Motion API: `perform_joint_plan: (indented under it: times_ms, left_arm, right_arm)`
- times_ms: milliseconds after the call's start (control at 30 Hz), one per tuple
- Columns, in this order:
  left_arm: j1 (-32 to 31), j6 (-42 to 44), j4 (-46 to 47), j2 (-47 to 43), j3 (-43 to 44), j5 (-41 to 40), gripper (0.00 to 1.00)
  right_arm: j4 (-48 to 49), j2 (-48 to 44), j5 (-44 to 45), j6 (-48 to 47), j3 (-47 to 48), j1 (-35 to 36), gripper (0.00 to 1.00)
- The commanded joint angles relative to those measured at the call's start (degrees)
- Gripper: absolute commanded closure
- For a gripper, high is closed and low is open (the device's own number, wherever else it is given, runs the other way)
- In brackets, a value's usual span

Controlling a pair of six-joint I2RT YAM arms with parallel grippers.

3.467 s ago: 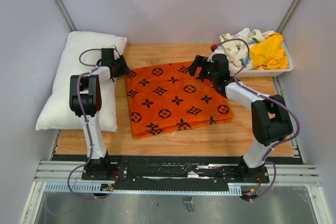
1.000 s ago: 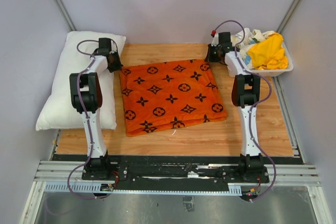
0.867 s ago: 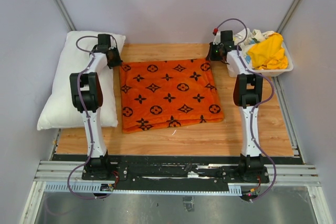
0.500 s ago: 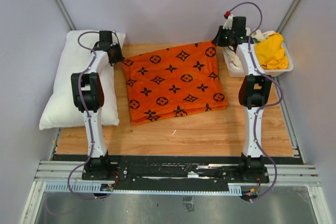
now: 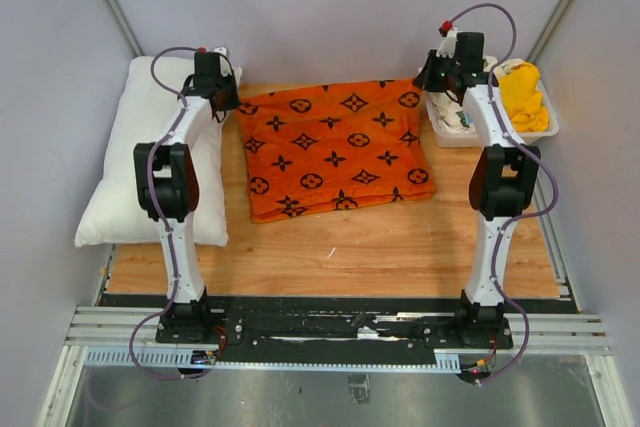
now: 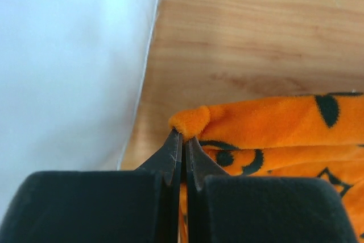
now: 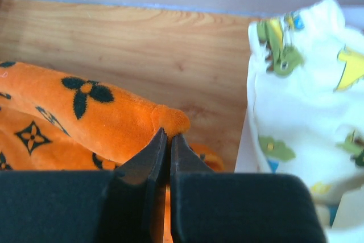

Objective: Remove the pillowcase from the pillow
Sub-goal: Fold the pillowcase at the center of the board.

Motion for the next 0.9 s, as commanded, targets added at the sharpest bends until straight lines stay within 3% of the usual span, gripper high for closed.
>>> perform_joint_plan:
  times_ms: [0, 467, 867]
  left_arm:
    - [-3.95, 4.25, 7.08, -10.02, -8.29, -7.21, 1.00]
    - [-5.39, -7.24, 19.95, -34.93, -45.30, -8.07, 1.00]
    - [-5.76, -12.19, 27.14, -50.12, -65.71, -5.41, 1.00]
  right_arm:
    - [5.20, -7.76, 0.20, -0.40, -8.88, -1.27, 0.99]
    - [17.21, -30.26, 1.97, 9.43, -43.85, -4.69, 0.99]
    - [21.41, -43.24, 2.75, 12.73, -64.16, -6.03, 0.99]
